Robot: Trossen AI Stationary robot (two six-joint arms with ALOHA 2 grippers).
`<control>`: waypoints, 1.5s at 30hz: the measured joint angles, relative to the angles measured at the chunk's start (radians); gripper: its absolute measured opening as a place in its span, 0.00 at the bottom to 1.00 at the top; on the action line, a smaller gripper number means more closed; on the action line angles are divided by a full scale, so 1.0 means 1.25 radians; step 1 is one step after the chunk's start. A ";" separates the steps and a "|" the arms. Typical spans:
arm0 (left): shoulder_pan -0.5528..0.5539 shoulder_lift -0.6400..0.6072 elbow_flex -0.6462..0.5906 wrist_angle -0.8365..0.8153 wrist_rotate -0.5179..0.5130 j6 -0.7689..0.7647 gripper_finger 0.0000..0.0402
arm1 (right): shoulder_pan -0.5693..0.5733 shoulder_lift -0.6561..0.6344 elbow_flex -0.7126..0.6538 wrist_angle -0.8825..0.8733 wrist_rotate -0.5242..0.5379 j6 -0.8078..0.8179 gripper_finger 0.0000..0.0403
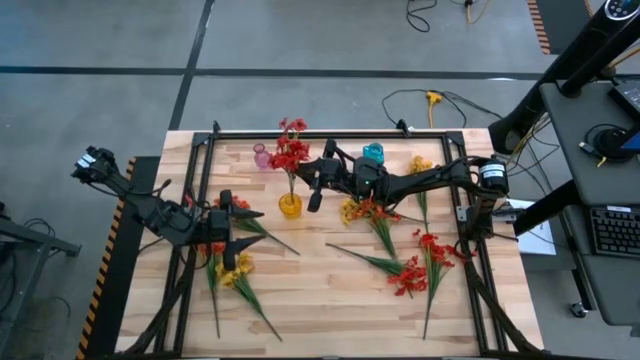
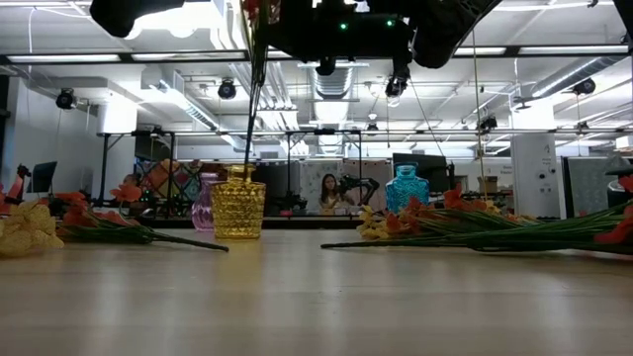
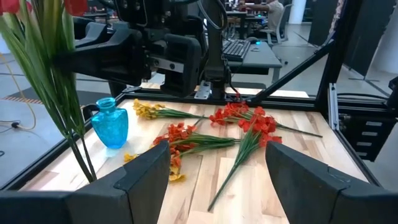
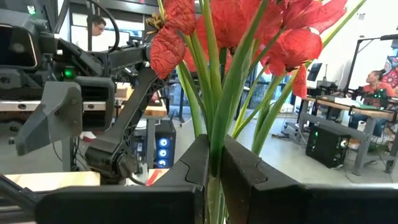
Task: Sort flowers into vase by color
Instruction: Put the left red flower into the yellow vase
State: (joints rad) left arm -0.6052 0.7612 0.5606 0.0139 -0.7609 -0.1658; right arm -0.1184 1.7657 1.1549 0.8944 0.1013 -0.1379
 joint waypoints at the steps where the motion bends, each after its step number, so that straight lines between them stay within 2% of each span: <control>1: 0.000 0.000 0.000 0.000 0.000 0.000 0.61 | 0.000 0.000 0.000 0.000 0.000 0.000 0.06; 18: 0.000 0.000 0.000 -0.010 0.000 0.001 0.61 | 0.000 0.002 0.000 0.002 0.002 -0.014 0.06; 28: 0.000 0.000 0.000 -0.013 0.000 0.000 0.61 | 0.000 0.069 0.000 0.099 0.003 -0.002 0.06; 45: 0.000 0.000 0.000 -0.026 0.000 0.000 0.61 | 0.000 0.077 0.000 0.092 -0.003 0.007 0.06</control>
State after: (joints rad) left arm -0.6048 0.7616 0.5606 -0.0185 -0.7609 -0.1658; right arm -0.1181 1.8622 1.1549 1.0090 0.0971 -0.1295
